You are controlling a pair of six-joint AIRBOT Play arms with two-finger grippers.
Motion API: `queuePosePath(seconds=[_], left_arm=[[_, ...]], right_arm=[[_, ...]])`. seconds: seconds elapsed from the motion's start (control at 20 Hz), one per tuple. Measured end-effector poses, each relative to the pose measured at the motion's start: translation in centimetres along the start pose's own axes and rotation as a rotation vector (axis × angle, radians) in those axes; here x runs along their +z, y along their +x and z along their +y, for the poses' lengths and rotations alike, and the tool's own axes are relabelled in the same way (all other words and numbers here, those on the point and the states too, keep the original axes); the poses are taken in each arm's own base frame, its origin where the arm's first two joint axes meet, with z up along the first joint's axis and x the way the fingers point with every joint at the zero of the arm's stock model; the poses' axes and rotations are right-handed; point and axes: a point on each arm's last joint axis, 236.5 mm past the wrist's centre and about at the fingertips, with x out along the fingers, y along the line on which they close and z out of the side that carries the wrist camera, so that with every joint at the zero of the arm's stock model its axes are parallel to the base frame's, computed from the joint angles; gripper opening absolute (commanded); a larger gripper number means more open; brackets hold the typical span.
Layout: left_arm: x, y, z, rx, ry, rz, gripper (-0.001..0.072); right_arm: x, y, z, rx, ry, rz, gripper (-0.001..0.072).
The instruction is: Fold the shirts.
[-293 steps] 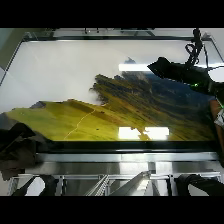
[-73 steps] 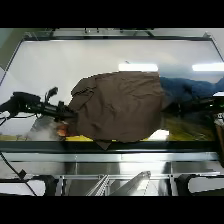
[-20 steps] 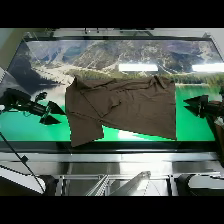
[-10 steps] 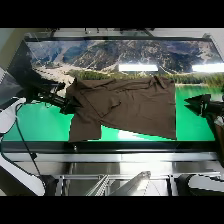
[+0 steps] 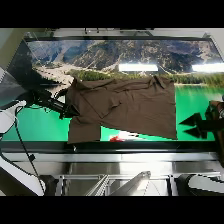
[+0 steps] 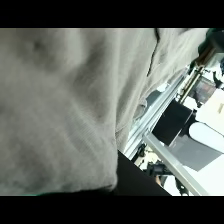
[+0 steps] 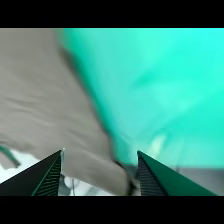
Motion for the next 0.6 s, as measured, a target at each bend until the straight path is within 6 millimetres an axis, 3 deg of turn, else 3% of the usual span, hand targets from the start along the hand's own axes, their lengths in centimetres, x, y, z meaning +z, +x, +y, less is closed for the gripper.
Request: queuePosePath(seconds=[0.2, 0.25, 0.3, 0.35, 0.5, 0.6], left_arm=[[-0.7, -0.1, 0.0, -0.007, 0.005, 0.001, 0.002], [-0.8, -0.1, 0.0, -0.007, 0.006, 0.002, 0.002], [-0.9, -0.1, -0.1, -0.008, 0.008, 0.004, 0.002], [-1.0, 0.0, -0.1, -0.009, 0.009, 0.007, 0.0021], [-1.1, -0.1, -0.4, -0.016, 0.015, 0.01, 0.0021], [-1.6, -0.7, -1.9, -0.058, 0.048, 0.013, 0.0021]], right_arm=[[-3.8, 3.1, -0.5, -0.017, 0.055, 0.108, 0.0513], [-4.9, 3.9, -0.2, -0.017, 0.04, 0.143, 0.0464], [-5.7, 4.5, 0.2, -0.015, 0.014, 0.172, 0.0286], [-6.1, 5.2, 0.4, -0.019, -0.02, 0.183, 0.0013], [-4.0, 6.6, 3.2, 0.056, -0.094, 0.078, 0.0019], [-3.4, 6.2, 6.1, 0.148, -0.149, 0.03, 0.0018]])
